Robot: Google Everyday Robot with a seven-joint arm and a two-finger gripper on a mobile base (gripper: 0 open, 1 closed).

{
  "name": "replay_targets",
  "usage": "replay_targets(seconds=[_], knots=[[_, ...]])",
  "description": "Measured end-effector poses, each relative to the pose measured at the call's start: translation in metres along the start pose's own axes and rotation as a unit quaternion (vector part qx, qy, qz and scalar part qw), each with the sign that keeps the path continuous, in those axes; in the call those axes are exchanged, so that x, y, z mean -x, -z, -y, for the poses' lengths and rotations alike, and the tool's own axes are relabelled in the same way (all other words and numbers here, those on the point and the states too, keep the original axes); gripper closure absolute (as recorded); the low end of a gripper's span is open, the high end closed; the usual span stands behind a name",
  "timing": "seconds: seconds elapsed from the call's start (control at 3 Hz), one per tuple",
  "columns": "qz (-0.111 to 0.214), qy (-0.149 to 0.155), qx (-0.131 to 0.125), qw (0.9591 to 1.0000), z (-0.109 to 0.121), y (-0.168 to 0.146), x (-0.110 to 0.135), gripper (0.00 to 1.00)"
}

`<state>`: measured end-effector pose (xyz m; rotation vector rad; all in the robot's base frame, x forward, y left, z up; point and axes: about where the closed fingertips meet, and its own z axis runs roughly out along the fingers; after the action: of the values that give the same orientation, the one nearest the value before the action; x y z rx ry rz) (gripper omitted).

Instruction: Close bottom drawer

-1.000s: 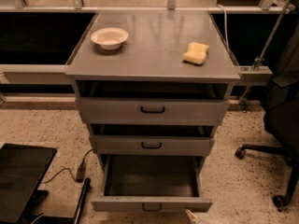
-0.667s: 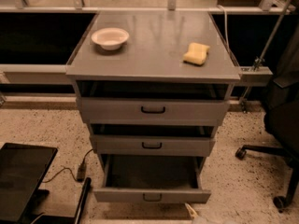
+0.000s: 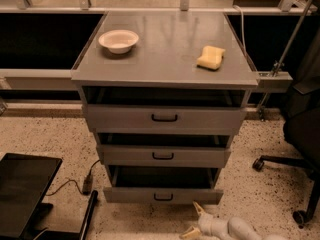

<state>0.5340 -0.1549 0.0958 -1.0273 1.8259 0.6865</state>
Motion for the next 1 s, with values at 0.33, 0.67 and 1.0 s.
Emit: replay_targets(seconds=[0.33, 0.67, 1.0], knots=[[0.008, 0.018, -0.007, 0.9998, 0.018, -0.014, 0.018, 0.00], [0.022, 0.051, -0.017, 0.9983, 0.045, -0.038, 0.059, 0.00], [0.031, 0.072, -0.023, 0.9967, 0.058, -0.054, 0.086, 0.00]])
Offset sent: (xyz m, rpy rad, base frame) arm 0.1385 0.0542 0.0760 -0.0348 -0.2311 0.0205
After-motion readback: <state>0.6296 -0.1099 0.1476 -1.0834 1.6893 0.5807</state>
